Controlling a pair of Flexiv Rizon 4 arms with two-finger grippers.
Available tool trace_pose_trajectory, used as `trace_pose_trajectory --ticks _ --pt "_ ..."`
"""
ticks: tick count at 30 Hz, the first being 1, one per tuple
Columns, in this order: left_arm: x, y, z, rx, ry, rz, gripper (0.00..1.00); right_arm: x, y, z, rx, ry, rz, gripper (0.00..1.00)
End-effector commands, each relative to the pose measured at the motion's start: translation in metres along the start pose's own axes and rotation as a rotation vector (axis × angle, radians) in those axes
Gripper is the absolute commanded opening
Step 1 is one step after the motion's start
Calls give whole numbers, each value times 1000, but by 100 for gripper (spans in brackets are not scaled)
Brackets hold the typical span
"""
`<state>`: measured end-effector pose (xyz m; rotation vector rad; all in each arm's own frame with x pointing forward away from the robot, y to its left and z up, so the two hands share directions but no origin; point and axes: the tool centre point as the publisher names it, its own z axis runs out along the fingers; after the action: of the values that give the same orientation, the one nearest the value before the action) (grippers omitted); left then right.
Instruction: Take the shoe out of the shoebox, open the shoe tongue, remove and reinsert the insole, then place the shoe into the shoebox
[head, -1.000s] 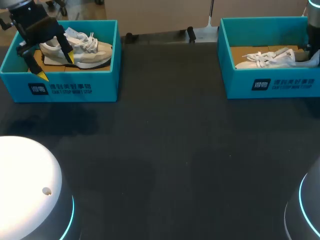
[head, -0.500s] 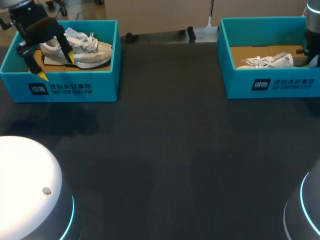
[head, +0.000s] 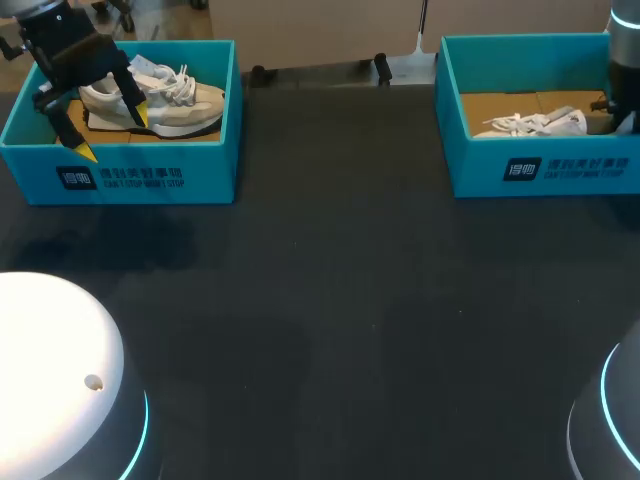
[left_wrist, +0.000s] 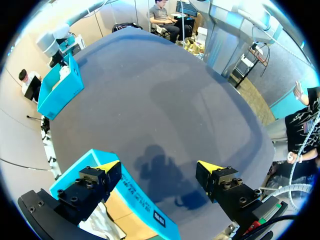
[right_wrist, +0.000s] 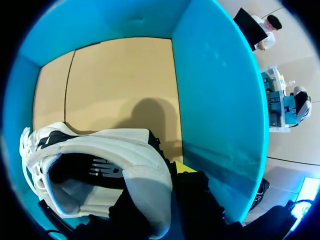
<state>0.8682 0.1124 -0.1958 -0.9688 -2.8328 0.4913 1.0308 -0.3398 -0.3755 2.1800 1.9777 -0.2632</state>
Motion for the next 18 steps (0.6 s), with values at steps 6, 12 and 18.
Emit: trace_pose_trajectory --ticks 6,12,18 --pt "1 0 0 -3 0 1 100 6 -1 9 7 12 -6 0" --pt "1 0 0 -3 0 1 100 5 -4 9 -2 24 -9 38" --pt "1 0 0 -3 0 1 100 3 -7 -4 -28 21 -9 92"
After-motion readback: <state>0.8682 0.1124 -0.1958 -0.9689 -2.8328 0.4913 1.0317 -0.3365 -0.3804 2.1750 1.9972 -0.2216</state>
